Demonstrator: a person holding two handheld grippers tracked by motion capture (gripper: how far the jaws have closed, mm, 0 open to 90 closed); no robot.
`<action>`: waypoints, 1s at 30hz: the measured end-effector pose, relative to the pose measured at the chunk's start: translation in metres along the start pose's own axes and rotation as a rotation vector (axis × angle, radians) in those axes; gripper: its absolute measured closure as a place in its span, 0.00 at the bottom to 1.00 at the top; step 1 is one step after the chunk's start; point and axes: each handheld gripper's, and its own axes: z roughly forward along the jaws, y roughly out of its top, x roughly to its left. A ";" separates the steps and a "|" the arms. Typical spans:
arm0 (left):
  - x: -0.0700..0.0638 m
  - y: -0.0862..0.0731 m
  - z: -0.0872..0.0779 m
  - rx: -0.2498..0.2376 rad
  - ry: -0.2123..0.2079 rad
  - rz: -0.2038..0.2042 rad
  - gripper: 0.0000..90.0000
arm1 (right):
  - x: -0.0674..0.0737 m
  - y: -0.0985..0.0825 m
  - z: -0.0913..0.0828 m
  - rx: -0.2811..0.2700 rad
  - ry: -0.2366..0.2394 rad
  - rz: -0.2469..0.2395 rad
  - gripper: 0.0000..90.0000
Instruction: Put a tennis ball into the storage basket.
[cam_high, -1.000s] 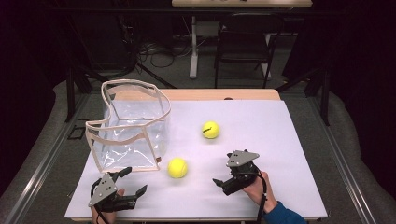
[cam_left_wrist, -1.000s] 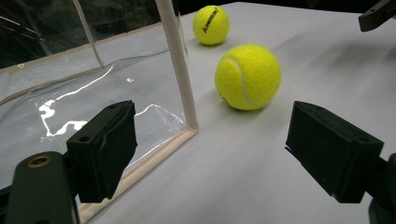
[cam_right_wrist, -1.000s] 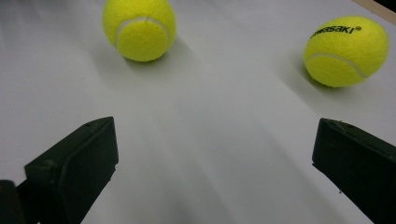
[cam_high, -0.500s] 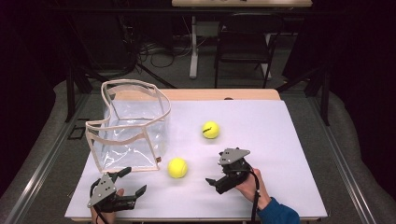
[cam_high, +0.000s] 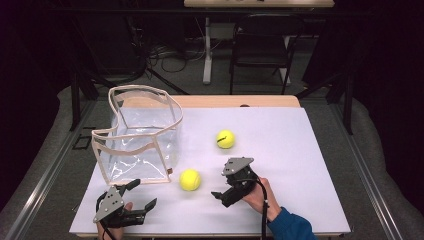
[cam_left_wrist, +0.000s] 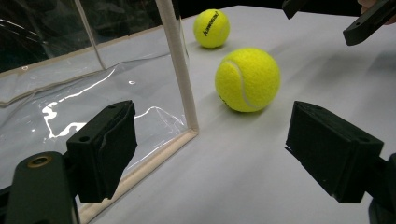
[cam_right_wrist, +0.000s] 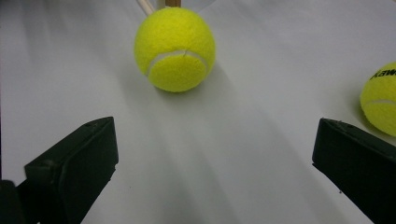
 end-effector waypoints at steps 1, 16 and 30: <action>0.000 0.000 0.000 0.000 0.000 0.000 0.18 | 0.000 0.001 0.002 0.000 0.004 0.000 0.00; 0.000 0.000 -0.001 -0.005 0.005 -0.004 0.18 | 0.002 0.021 0.020 0.030 0.053 -0.017 0.00; 0.000 0.000 -0.002 -0.005 0.002 -0.001 0.18 | 0.008 0.033 0.039 0.064 0.093 -0.053 0.00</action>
